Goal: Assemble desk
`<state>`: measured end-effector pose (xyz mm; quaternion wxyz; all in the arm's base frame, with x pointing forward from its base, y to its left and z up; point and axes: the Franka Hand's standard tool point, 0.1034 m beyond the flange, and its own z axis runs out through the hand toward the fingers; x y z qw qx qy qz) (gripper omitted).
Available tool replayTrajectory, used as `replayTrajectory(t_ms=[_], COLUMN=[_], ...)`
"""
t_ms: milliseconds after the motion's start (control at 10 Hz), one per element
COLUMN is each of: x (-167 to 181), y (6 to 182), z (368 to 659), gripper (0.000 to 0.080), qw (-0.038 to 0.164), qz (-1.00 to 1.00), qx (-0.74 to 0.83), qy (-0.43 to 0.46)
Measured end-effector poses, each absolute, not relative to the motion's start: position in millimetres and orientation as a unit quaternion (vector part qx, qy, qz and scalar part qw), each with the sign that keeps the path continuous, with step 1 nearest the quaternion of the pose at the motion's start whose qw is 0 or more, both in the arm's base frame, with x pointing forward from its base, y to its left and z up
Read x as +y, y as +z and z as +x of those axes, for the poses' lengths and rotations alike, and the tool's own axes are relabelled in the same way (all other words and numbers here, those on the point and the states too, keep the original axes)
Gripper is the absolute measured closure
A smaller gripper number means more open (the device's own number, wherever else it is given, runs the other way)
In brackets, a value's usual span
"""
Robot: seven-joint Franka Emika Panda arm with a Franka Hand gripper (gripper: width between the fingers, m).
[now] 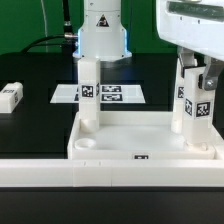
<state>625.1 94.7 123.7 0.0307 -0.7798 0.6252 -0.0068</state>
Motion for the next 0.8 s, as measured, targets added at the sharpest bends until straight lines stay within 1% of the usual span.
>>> replayTrajectory(t_ms=[100, 200, 300, 500, 800], x=[94.7, 96.0, 97.7, 97.8, 97.2], y=[123.4, 123.0, 122.9, 122.8, 122.9], z=[625.0, 624.0, 623.7, 623.9, 624.0], gripper=[0.027, 0.027, 0.0169, 0.0151, 0.015], qw=[0.03, 0.027, 0.026, 0.026, 0.024], qz=[-0.791, -0.801, -0.833, -0.87, -0.924], qx=[0.611, 0.599, 0.553, 0.492, 0.381], qy=[-0.007, -0.006, -0.008, -0.011, -0.014])
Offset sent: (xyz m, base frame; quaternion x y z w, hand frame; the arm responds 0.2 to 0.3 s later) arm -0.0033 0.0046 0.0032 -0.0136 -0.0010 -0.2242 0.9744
